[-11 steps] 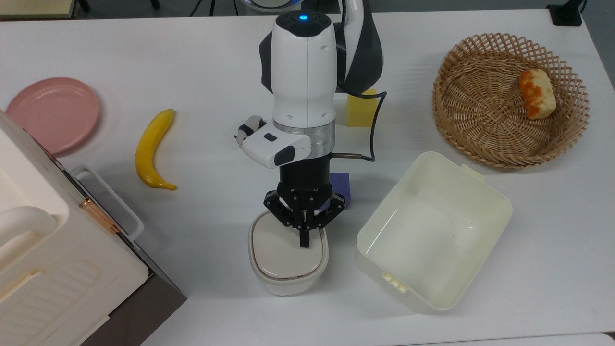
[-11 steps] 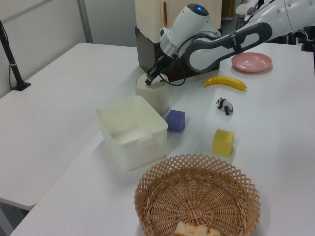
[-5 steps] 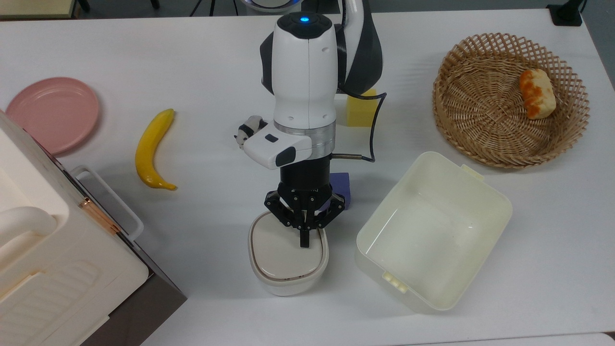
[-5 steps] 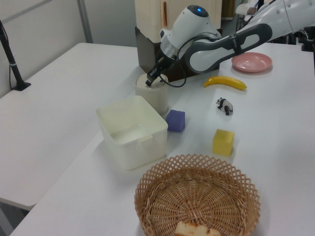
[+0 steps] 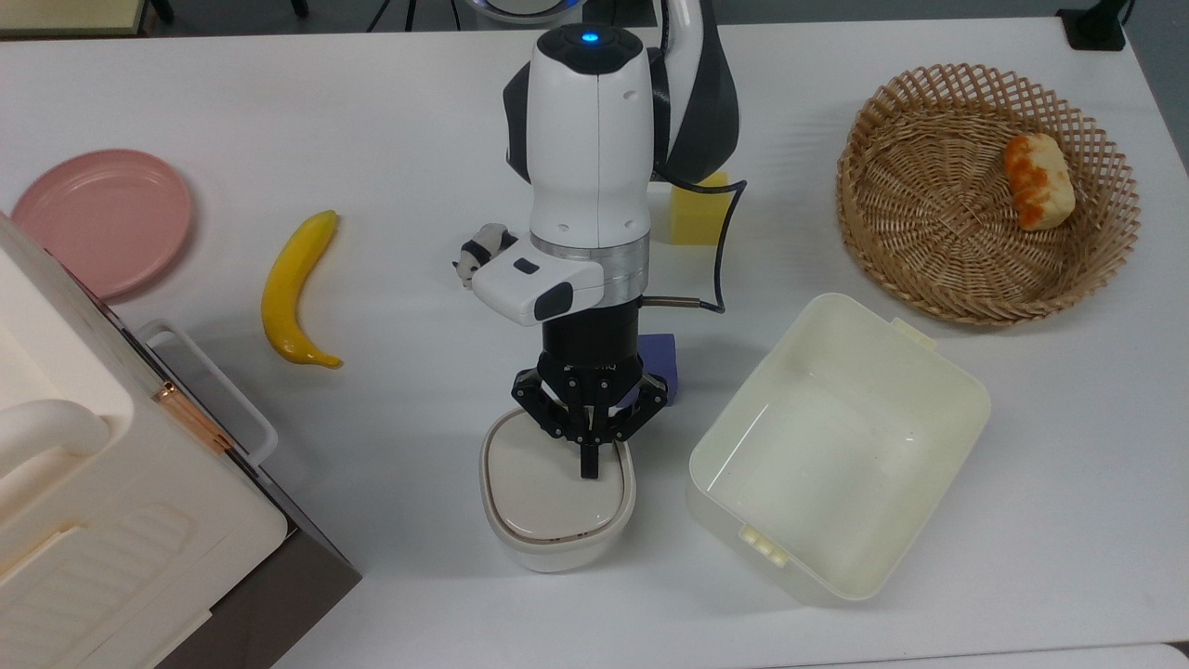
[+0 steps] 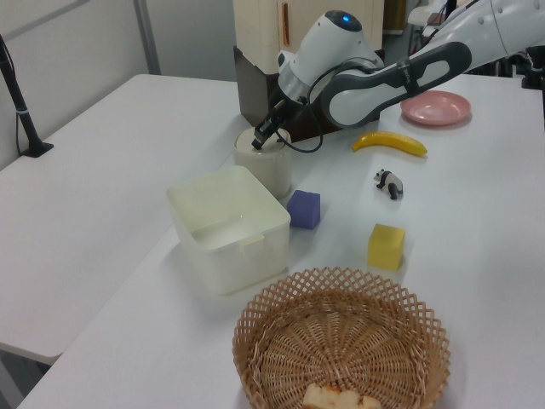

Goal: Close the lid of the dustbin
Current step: 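Press the lid down onto the dustbin rim with the gripper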

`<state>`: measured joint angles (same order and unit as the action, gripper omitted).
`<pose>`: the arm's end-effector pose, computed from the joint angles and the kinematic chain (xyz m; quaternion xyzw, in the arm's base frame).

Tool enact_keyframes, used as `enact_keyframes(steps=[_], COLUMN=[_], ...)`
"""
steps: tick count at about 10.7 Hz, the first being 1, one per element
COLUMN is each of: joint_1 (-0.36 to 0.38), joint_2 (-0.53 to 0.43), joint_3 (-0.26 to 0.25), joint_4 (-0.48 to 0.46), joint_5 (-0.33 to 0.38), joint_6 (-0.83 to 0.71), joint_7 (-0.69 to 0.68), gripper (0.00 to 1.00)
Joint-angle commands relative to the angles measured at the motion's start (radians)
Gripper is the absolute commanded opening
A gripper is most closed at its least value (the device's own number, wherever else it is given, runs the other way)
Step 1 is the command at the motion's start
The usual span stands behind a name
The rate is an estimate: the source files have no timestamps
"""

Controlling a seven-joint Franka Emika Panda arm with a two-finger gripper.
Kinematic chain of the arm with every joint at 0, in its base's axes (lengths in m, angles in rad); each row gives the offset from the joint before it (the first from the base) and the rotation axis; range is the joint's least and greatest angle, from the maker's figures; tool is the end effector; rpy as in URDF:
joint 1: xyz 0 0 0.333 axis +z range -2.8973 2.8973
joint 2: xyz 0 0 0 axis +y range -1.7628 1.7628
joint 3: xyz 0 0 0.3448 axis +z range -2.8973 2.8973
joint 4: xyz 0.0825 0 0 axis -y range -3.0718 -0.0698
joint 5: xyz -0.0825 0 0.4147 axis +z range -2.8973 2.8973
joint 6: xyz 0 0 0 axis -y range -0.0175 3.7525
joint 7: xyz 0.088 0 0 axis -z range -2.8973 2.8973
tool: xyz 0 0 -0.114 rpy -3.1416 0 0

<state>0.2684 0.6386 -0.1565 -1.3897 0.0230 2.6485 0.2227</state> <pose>0.8084 0.1230 0.4144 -0.9502 0.0318 -0.3094 0.0205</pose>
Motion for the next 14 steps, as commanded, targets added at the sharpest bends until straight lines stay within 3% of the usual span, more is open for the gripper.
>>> enact_keyframes(steps=[1,10,14], joint_1=[0.000,-0.027,-0.035], joint_2=[-0.011,-0.118,-0.175], joint_3=[0.003,-0.006,-0.006], joint_4=[-0.081,-0.109,-0.189], joint_5=[0.009,0.014,0.014], joint_6=[-0.018,-0.030,-0.033], joint_7=[0.012,0.009,-0.003], gripper=[0.00,0.00,0.00])
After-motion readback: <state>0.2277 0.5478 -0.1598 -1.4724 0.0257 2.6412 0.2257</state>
